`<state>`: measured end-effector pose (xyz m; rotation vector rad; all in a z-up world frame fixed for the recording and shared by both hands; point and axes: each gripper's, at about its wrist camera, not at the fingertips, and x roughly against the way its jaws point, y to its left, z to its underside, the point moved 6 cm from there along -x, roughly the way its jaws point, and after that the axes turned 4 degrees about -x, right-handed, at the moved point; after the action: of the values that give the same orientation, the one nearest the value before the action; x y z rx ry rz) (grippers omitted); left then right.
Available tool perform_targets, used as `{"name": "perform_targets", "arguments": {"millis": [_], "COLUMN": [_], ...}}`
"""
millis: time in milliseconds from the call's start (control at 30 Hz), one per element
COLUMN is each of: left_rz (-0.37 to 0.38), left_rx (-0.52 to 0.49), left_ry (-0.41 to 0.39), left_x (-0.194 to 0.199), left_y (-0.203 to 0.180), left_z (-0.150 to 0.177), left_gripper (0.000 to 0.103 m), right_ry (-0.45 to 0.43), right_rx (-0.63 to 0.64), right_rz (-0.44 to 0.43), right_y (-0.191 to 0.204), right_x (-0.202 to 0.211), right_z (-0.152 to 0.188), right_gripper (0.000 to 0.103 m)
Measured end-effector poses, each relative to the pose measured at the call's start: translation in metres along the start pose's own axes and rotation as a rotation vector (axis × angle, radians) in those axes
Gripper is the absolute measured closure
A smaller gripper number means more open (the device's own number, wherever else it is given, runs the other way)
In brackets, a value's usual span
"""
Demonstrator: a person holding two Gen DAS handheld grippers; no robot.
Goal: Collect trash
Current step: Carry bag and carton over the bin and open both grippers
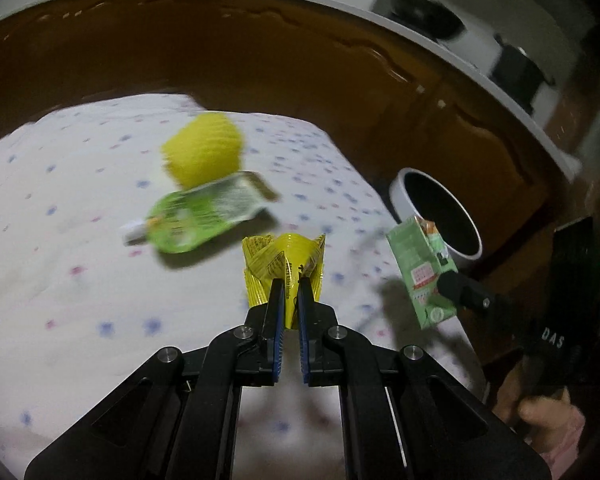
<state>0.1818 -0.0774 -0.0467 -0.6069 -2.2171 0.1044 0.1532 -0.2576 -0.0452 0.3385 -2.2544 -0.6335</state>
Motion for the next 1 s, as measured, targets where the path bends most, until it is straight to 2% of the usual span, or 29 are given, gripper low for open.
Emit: {"name": "perform_targets", "arguments": {"millis": [333,567,1000], "left_rz": [0.050,0.075,0.123], "left_rx": [-0.116,-0.162,-0.207], "left_ry": [0.028,0.033,0.032], "left_x": [-0.035,-0.053,-0.083], "left_y": [-0.071,-0.101,-0.147], "left_z": [-0.023,-0.041,-0.078], "left_gripper": [0.098,0.098,0.098], "right_ry": [-0.093,-0.146,-0.188], "right_rx": [-0.065,-0.089,-0.120], "right_rz": [0.057,0.096,0.161], "right_y": [-0.052,-0.080,-0.119], "right_x": [0.039,0.059,0.072], "right_z": [-0.024,-0.041,-0.068], "right_gripper": [0.053,0.053,0.053]}}
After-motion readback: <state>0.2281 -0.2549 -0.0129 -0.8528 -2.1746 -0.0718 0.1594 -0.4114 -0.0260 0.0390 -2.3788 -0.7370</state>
